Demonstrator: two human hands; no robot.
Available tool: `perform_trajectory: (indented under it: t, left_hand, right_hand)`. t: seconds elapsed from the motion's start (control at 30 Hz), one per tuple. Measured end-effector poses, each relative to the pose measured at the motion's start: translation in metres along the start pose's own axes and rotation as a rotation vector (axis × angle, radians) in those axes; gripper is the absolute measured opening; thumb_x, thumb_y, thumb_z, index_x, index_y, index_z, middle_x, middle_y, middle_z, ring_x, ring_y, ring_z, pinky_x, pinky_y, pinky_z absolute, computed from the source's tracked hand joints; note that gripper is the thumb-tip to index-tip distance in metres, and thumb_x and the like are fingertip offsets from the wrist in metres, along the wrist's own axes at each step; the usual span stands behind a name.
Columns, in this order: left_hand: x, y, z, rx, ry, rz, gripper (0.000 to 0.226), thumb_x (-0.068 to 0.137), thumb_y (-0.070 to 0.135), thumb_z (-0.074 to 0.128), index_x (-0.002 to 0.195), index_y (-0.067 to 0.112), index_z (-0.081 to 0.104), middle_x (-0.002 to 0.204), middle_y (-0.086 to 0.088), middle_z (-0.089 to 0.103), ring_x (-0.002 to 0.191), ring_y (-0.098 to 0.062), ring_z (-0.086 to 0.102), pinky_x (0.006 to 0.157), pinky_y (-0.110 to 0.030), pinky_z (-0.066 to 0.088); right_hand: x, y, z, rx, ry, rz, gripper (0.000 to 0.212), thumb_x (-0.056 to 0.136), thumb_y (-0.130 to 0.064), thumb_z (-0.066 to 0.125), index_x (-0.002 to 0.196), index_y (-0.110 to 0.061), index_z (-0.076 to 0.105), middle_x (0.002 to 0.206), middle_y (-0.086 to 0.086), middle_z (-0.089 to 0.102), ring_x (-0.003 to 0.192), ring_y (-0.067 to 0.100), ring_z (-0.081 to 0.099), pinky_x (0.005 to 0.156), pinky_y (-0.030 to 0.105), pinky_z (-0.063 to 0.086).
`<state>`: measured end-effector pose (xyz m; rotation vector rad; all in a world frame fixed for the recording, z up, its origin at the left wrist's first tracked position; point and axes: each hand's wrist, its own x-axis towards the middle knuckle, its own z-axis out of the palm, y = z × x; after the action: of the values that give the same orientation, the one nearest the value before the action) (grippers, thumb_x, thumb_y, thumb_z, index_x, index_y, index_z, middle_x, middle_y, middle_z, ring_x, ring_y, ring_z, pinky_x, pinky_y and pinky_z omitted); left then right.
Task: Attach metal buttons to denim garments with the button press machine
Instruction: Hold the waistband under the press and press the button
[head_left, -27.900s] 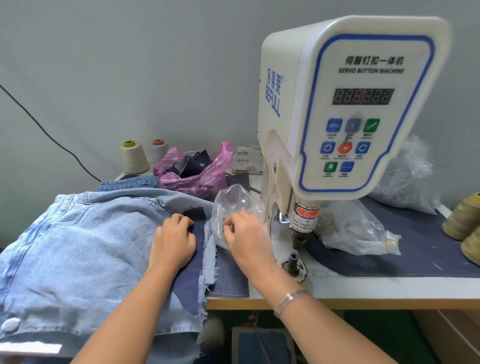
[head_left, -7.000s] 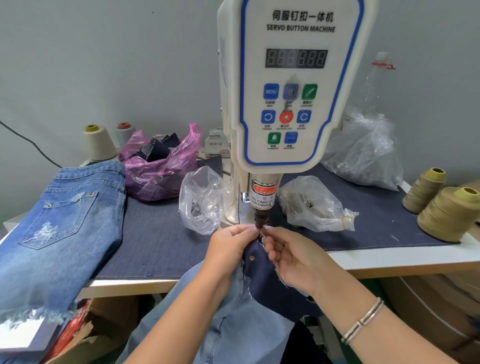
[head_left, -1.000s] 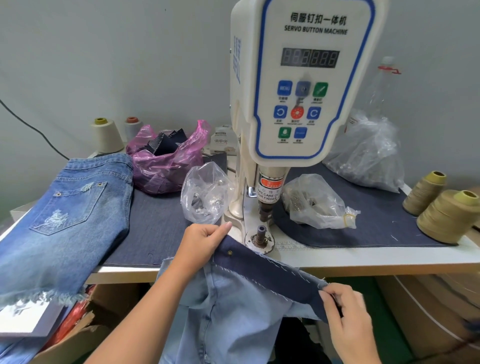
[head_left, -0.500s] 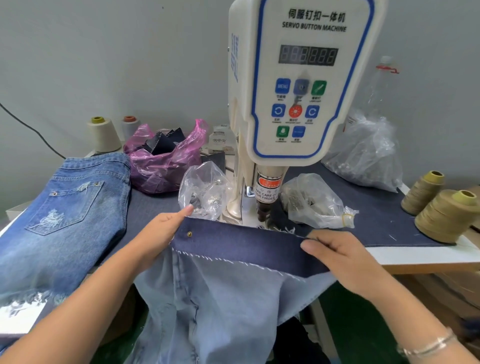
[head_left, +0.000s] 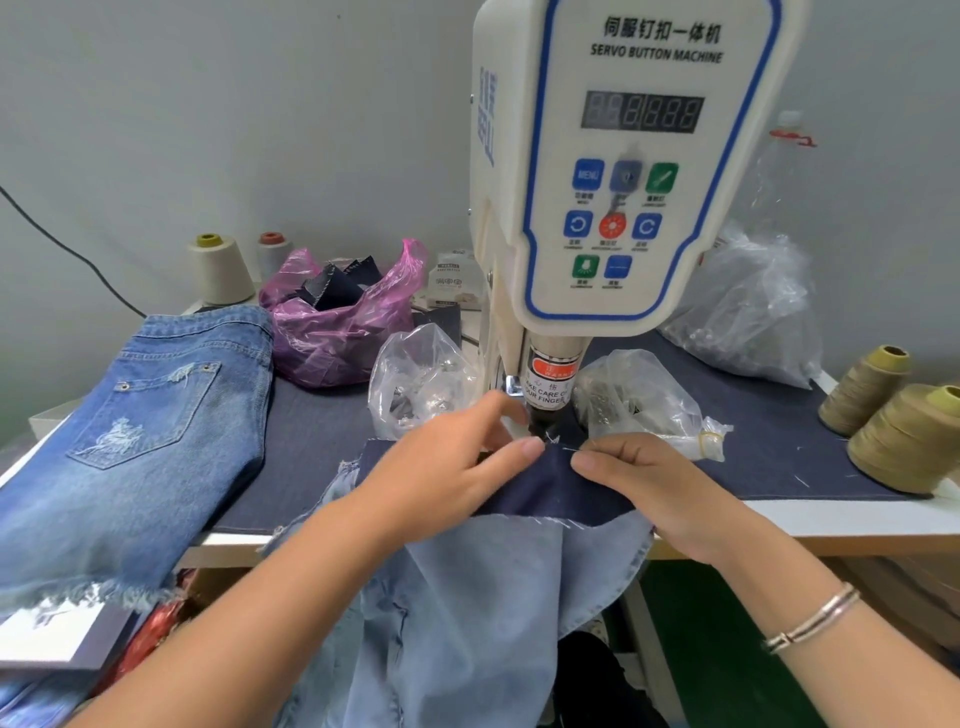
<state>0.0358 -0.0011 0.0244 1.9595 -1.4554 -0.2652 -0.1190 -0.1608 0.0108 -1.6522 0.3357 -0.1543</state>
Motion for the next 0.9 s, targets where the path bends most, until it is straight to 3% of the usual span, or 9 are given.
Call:
perform_trajectory:
  t: [0.1,0.17,0.23,0.37,0.5,0.6,0.7,0.77,0.9]
  left_hand:
    - [0.000,-0.007,0.008,-0.071,0.010,-0.010,0.036,0.084,0.063,0.045,0.089,0.028,0.052,0.078,0.007,0.062,0.072,-0.012,0.054,0.076,-0.040,0.047]
    - [-0.002,-0.013,0.011,-0.047,-0.005,0.023,0.051,0.080,0.066,0.042,0.077,0.016,0.054,0.070,0.000,0.055,0.068,-0.016,0.049,0.070,-0.037,0.042]
    - [-0.004,-0.016,0.012,-0.120,-0.030,0.040,0.053,0.083,0.057,0.050,0.070,0.006,0.054,0.064,-0.008,0.047,0.061,-0.015,0.041,0.063,-0.034,0.037]
    - [-0.002,-0.026,0.006,-0.288,-0.102,-0.023,0.033,0.082,0.041,0.061,0.054,0.029,0.049,0.054,0.012,0.036,0.053,-0.003,0.033,0.054,-0.018,0.027]
    - [-0.001,-0.035,0.009,-0.358,-0.144,-0.097,0.034,0.077,0.044,0.066,0.062,0.014,0.058,0.058,0.006,0.045,0.057,-0.008,0.041,0.057,-0.025,0.033]
    - [0.000,-0.038,0.011,-0.377,-0.129,-0.146,0.025,0.076,0.046,0.066,0.067,0.022,0.066,0.060,0.008,0.055,0.059,-0.004,0.049,0.060,-0.022,0.038]
    - [0.003,-0.041,0.012,-0.330,-0.143,-0.165,0.035,0.076,0.050,0.065,0.075,0.015,0.068,0.066,-0.006,0.059,0.063,-0.009,0.050,0.063,-0.028,0.039]
    - [0.005,-0.042,0.013,-0.289,-0.139,-0.165,0.044,0.077,0.051,0.063,0.074,0.008,0.064,0.065,-0.005,0.053,0.062,-0.010,0.046,0.062,-0.029,0.036]
    - [0.006,-0.048,0.011,-0.268,-0.127,-0.191,0.035,0.086,0.039,0.067,0.067,0.011,0.059,0.059,0.005,0.046,0.056,-0.009,0.039,0.058,-0.028,0.031]
  right_hand:
    - [-0.001,0.000,-0.002,0.011,-0.010,0.001,0.021,0.078,-0.041,0.065,0.072,-0.022,0.073,0.073,-0.002,0.069,0.068,0.005,0.061,0.060,0.016,0.047]
    - [-0.002,0.002,-0.005,0.032,-0.013,0.006,0.020,0.081,-0.035,0.062,0.068,-0.024,0.072,0.069,-0.004,0.068,0.064,0.003,0.061,0.057,0.015,0.046]
    - [-0.002,0.004,-0.007,0.014,-0.017,-0.002,0.022,0.082,-0.033,0.062,0.064,-0.024,0.070,0.063,-0.008,0.064,0.058,0.001,0.057,0.054,0.013,0.044]
    - [-0.001,0.009,-0.014,-0.162,-0.023,0.017,0.029,0.082,-0.039,0.068,0.057,-0.024,0.063,0.056,-0.011,0.048,0.054,0.000,0.042,0.053,0.010,0.034]
    - [-0.001,0.019,-0.024,-0.284,0.002,0.043,0.034,0.083,-0.037,0.068,0.054,-0.027,0.055,0.058,-0.010,0.037,0.054,0.002,0.032,0.053,0.010,0.029]
    - [-0.004,0.029,-0.028,-0.130,0.078,0.051,0.029,0.078,-0.045,0.070,0.062,-0.025,0.058,0.067,-0.005,0.041,0.062,0.005,0.036,0.058,0.016,0.030]
    - [-0.002,0.035,-0.025,0.017,0.137,0.053,0.022,0.073,-0.049,0.066,0.067,-0.028,0.064,0.066,-0.010,0.051,0.062,0.001,0.045,0.059,0.013,0.037]
    - [0.003,0.036,-0.019,0.046,0.178,0.046,0.021,0.082,-0.043,0.062,0.067,-0.029,0.066,0.066,-0.013,0.057,0.063,-0.001,0.050,0.060,0.014,0.039]
    - [0.014,0.040,-0.008,0.135,0.255,0.063,0.035,0.096,-0.027,0.053,0.063,-0.029,0.064,0.066,-0.008,0.060,0.060,0.001,0.052,0.053,0.015,0.040]
